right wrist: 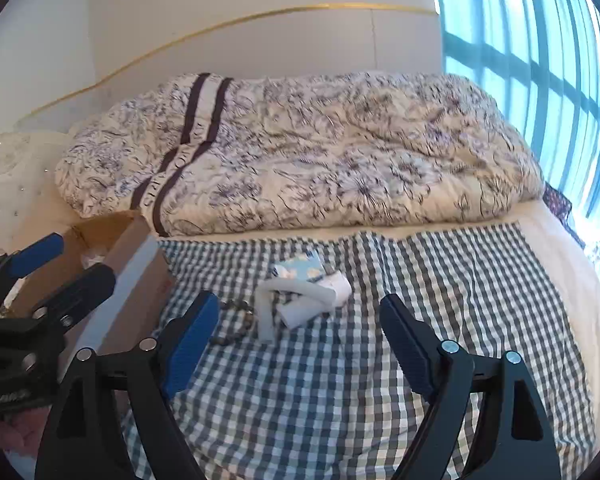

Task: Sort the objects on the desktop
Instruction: 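Move both grippers back toward the bead bracelet and white item on the sheet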

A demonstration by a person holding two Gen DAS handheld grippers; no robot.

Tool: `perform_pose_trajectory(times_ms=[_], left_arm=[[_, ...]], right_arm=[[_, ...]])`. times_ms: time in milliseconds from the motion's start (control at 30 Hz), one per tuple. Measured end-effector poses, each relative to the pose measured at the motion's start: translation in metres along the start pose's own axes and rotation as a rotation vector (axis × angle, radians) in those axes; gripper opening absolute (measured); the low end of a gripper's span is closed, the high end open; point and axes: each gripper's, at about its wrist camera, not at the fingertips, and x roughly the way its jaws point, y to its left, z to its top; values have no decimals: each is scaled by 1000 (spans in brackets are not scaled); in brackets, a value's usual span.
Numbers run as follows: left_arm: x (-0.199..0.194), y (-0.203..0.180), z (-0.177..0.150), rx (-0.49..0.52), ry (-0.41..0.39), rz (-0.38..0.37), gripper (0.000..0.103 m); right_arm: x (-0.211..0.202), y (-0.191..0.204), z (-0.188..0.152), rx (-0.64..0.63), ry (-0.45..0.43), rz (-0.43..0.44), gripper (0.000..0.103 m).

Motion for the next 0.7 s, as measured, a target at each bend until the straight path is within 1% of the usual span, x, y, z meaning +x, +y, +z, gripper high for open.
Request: perform_pose_trajectory(times_ms=[100,267,467,567,633,700], left_arm=[[7,-5,-4,2,0,-26,103],[24,-11,-10,-12,37,-46,103],[43,-17,-19,-21,59,-45,103],[60,-15,-25,-40,100,-35,103],[72,-13,-30,-58,133,-45,103],[80,-12,-36,-71,146,-41,103]], right_arm=[[11,-8,-2,13,26,1,85],[28,-18,-8,23,68,-3,88],[49,-35,-16,49,120,-19,88],[58,-42,-21,60,144,-33,88],[62,-46,-23,69,154,-38,88],[65,-49,-25,76,161,-38,88]])
